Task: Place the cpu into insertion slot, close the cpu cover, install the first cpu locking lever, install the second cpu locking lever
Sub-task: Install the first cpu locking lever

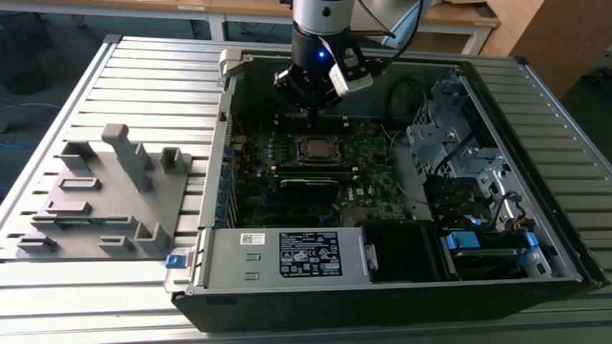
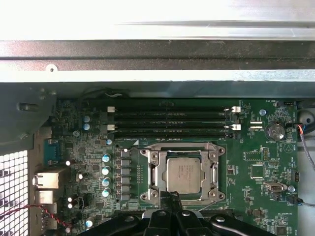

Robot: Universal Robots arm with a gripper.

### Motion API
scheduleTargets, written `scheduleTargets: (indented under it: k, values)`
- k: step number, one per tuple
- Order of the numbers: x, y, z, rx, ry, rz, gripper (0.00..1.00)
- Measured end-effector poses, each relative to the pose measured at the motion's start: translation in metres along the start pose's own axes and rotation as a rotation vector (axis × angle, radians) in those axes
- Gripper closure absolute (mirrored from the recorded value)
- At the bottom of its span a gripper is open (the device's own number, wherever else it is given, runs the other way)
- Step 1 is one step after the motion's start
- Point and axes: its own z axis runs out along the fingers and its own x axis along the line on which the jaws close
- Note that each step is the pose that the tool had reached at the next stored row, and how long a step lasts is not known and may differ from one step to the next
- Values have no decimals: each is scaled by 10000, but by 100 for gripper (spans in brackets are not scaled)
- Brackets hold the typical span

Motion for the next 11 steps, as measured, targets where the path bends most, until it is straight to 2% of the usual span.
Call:
scheduleTargets:
  k: [11]
  values:
    - [38,-1,0,0,0,-1,90]
